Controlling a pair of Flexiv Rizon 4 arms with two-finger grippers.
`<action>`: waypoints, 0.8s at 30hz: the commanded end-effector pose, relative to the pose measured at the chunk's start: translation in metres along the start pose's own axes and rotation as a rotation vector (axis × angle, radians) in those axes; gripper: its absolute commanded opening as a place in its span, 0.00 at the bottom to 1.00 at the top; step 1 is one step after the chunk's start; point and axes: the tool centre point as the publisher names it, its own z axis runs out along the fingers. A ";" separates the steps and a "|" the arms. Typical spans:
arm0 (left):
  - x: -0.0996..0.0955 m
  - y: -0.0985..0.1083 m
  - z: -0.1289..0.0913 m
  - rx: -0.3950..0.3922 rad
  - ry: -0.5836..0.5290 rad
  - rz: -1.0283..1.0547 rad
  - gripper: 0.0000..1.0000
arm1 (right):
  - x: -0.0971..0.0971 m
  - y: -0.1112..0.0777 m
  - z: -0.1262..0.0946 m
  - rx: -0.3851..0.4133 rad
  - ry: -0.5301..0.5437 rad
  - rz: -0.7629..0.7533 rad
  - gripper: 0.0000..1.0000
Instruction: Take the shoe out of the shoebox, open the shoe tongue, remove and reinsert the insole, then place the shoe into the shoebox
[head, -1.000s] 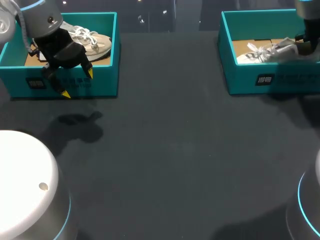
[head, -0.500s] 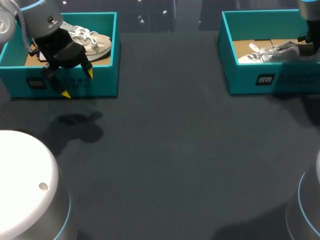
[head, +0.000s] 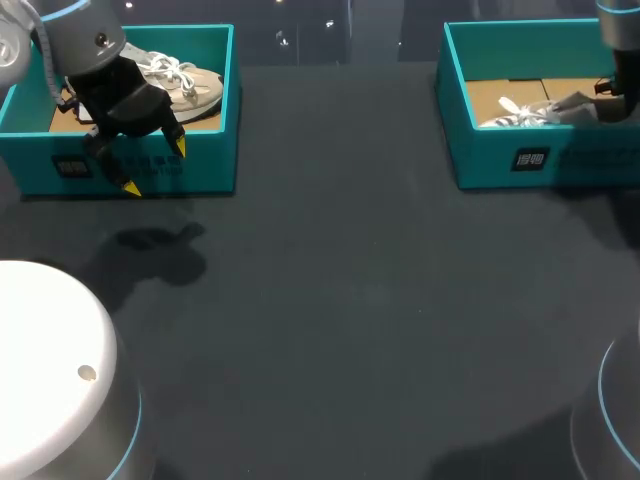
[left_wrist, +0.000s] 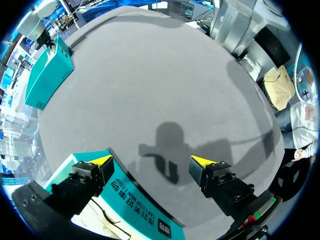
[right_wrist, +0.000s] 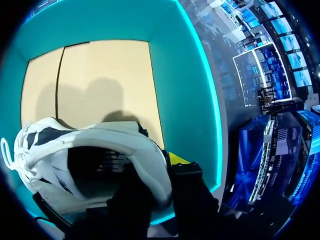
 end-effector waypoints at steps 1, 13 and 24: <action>0.000 0.000 0.000 -0.003 0.002 0.000 1.00 | 0.003 0.006 0.005 0.004 -0.002 -0.006 0.00; 0.000 0.000 0.000 -0.003 0.002 0.000 1.00 | 0.010 0.009 0.022 0.009 0.034 -0.037 0.00; 0.000 0.000 0.000 -0.003 0.002 0.000 1.00 | 0.011 0.007 0.028 0.026 0.063 -0.040 0.15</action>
